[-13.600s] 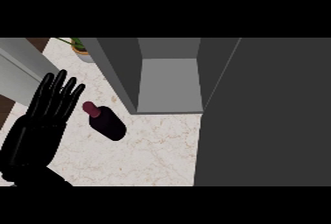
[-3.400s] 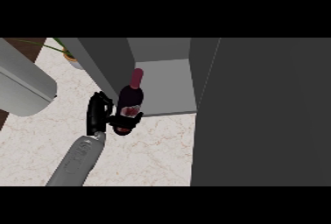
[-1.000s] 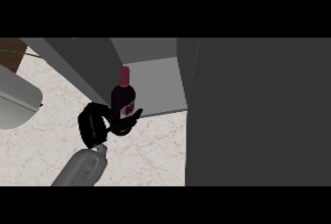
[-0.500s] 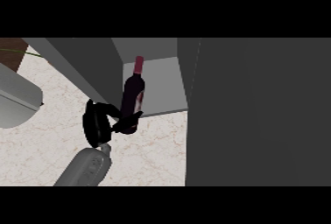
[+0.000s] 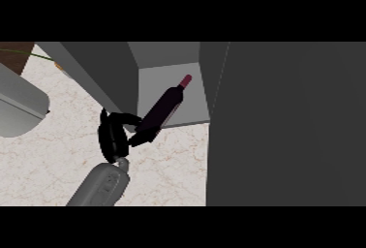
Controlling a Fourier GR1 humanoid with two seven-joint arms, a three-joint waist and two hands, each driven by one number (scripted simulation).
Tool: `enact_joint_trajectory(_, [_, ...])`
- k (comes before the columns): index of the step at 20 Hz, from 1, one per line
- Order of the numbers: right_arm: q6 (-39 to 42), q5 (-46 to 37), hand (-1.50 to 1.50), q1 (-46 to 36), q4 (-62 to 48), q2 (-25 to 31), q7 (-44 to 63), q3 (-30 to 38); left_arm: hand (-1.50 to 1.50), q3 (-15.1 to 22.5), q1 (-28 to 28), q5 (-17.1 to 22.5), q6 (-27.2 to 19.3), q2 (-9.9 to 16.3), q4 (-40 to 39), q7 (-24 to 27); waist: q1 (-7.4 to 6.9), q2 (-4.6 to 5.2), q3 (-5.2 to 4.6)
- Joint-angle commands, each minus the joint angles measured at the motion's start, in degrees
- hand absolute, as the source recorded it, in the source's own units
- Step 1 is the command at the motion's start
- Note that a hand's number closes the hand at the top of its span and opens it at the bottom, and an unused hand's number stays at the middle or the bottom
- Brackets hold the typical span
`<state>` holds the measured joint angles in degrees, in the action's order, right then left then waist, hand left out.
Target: Pick up the wine, place it into the cabinet and close the cabinet
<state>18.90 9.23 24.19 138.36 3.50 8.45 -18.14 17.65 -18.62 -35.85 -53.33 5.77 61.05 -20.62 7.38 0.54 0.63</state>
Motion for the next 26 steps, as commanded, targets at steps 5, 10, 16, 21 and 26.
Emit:
enact_joint_trajectory(5, [-0.57,1.55,-1.5,-0.09,1.89,-0.01,1.13,0.65,-1.5,2.0,-14.0,5.24,2.7,-5.52,0.02,3.67,0.3,0.67,-0.95])
enact_joint_trajectory(10, [-0.34,1.76,-1.5,1.67,3.12,0.29,1.38,-0.38,-1.5,0.89,-13.77,9.04,0.07,-5.56,1.89,5.16,-0.04,0.27,-0.97])
enact_joint_trajectory(16, [-0.78,0.96,-1.5,1.84,2.38,0.19,1.5,-0.65,-1.5,2.48,-12.53,16.77,0.97,-5.61,7.57,8.09,-0.71,-0.11,-1.05])
enact_joint_trajectory(21, [-1.49,-0.13,-1.5,2.67,3.31,-0.15,0.41,-0.41,-1.5,3.27,-10.75,22.9,3.61,-5.69,10.85,11.95,-2.18,-0.52,-0.98])
enact_joint_trajectory(26, [-1.89,0.2,-1.5,3.19,5.08,0.44,1.69,-0.5,-1.5,4.31,-9.99,27.13,6.19,-5.76,12.32,16.22,-3.14,-0.77,-0.94])
